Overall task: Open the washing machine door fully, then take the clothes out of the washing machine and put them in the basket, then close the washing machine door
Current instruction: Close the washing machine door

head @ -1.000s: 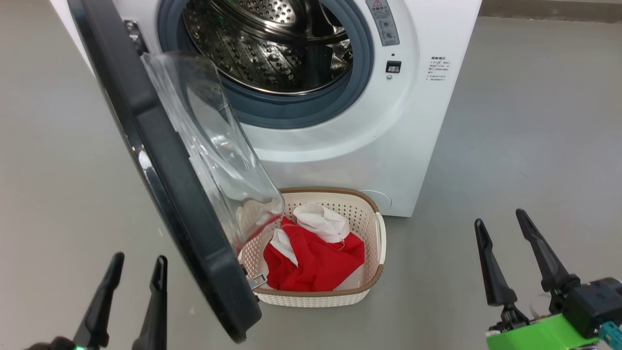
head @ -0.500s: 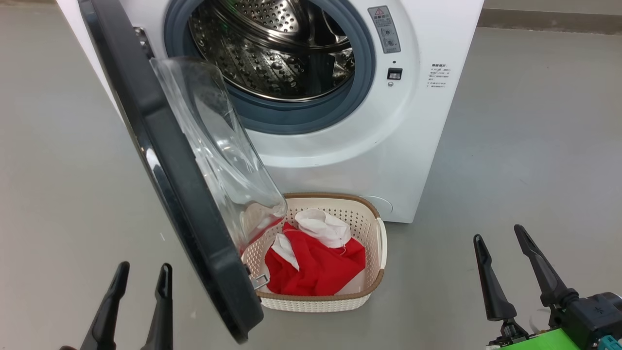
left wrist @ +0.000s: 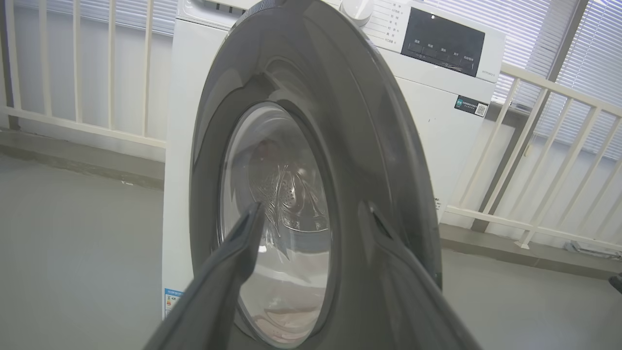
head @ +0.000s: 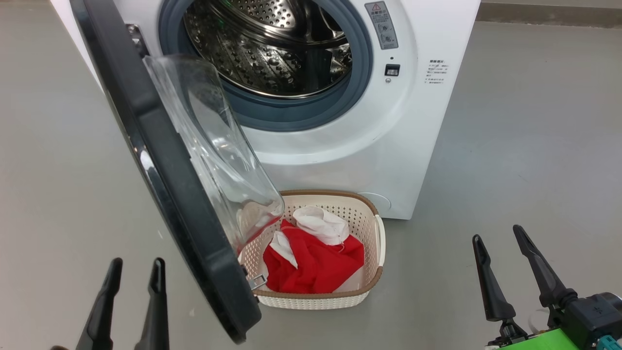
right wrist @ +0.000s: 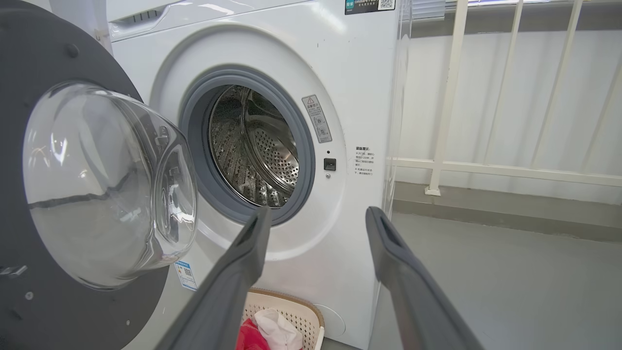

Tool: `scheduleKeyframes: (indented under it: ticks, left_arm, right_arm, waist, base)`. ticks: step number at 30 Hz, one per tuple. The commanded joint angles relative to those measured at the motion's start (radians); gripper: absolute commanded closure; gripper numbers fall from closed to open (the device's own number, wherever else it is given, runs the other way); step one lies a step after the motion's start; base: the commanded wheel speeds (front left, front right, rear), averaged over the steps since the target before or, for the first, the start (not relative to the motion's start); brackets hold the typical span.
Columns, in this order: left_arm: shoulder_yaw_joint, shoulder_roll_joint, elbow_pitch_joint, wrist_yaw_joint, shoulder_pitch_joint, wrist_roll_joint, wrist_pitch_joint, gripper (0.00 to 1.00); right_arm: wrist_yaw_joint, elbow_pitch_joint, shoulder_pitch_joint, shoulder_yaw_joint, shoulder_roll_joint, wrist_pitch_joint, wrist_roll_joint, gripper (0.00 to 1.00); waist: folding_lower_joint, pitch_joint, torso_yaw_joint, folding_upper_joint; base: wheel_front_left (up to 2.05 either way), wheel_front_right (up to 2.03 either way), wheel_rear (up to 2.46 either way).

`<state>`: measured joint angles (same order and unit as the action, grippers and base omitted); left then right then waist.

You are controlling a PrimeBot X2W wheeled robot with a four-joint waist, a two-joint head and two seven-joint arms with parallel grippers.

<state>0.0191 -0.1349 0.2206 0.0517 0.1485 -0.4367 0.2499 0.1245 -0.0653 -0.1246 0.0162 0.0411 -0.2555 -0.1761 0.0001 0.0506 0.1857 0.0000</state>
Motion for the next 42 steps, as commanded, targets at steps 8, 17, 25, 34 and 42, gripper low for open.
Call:
scheduleKeyframes:
  ticks: [8, 17, 25, 34, 42]
  left_arm:
    - [-0.088, 0.053, 0.037, 0.005, -0.086, -0.259, -0.02, 1.0]
    - [-0.19, 0.076, 0.05, -0.07, -0.197, -0.815, -0.249, 1.0]
    - [-0.242, 0.045, 0.054, -0.202, -0.272, -1.103, -0.47, 1.0]
    - [-0.185, 0.022, 0.157, -0.249, -0.242, -1.224, -0.641, 1.0]
    - [-0.157, 0.029, 0.208, -0.261, -0.222, -1.229, -0.658, 1.0]
  right_arm:
    - [0.006, -0.02, 0.025, -0.025, 0.009, -0.006, -0.009, 0.0]
    - [0.006, -0.019, 0.041, -0.026, 0.009, -0.006, -0.005, 0.0]
    - [0.006, -0.014, 0.067, -0.035, 0.009, -0.006, 0.003, 0.0]
    - [0.006, -0.005, 0.075, -0.035, 0.009, -0.006, -0.001, 0.0]
    - [0.006, -0.003, 0.077, -0.041, 0.009, -0.006, -0.007, 0.0]
  waist:
    - [-0.0001, 0.006, 0.003, 0.0]
    - [-0.0001, 0.032, 0.004, 0.0]
    - [-0.0001, 0.062, -0.009, 0.0]
    - [-0.0001, 0.061, -0.022, 0.0]
    - [-0.0001, 0.061, -0.031, 0.0]
  base:
    - [0.0, 0.0, 0.0]
    - [0.0, 0.0, 0.0]
    - [0.0, 0.0, 0.0]
    - [0.0, 0.0, 0.0]
    - [0.0, 0.0, 0.0]
